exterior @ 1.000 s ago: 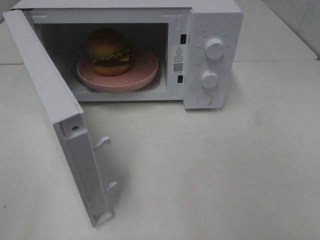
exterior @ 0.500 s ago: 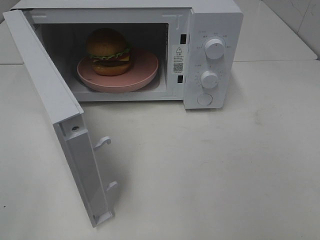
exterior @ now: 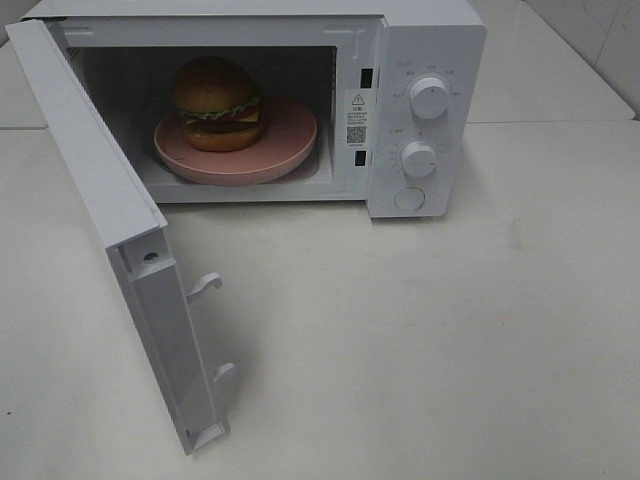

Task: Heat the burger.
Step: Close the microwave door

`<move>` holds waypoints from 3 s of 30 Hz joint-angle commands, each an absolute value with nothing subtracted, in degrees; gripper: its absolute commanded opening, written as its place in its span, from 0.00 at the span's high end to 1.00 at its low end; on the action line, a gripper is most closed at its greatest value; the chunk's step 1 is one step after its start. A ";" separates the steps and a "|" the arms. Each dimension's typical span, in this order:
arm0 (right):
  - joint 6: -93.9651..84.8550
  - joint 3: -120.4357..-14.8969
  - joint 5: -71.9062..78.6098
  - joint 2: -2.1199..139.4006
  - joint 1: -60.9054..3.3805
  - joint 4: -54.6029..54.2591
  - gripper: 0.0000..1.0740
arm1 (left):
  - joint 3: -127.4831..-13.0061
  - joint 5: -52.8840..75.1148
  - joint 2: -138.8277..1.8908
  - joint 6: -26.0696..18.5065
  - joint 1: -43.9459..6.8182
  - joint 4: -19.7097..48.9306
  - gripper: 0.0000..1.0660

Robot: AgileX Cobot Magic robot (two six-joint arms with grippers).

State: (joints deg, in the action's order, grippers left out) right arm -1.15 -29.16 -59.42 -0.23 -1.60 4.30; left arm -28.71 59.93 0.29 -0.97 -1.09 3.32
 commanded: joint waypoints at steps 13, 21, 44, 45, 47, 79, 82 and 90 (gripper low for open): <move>-0.74 -28.99 -59.13 -1.72 -1.72 4.64 0.29 | -28.48 59.36 1.38 -1.15 -1.20 3.04 0.08; -0.74 -28.99 -59.13 -1.72 -6.36 4.64 0.29 | -28.48 59.36 1.38 -1.03 -1.20 3.04 0.08; -0.74 -28.99 -59.13 -1.72 -6.36 4.64 0.29 | -30.19 39.76 -19.31 -1.15 -1.20 2.46 0.96; -0.74 -28.99 -59.13 -1.72 -6.36 4.64 0.29 | -30.19 39.76 -19.31 -1.15 -1.20 2.46 0.96; -0.74 -28.99 -59.13 -1.72 -6.36 4.64 0.29 | -29.97 37.13 -24.47 -1.15 -1.20 1.60 1.00; -0.74 -28.99 -59.13 -1.72 -6.36 4.64 0.29 | -12.09 -31.80 -58.84 0.00 -1.20 -10.66 1.00; -0.74 -28.99 -59.13 -1.72 -6.36 4.64 0.29 | -12.09 -35.87 -62.17 2.92 -1.20 -13.52 1.00; -0.74 -28.99 -59.13 -1.72 -6.36 4.64 0.29 | -12.09 -48.70 -69.50 10.26 -1.20 -24.06 1.00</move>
State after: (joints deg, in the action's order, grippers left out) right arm -1.15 -29.16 -59.42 -0.23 -6.30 4.30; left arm -12.20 -43.20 -68.18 8.19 -1.09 -20.91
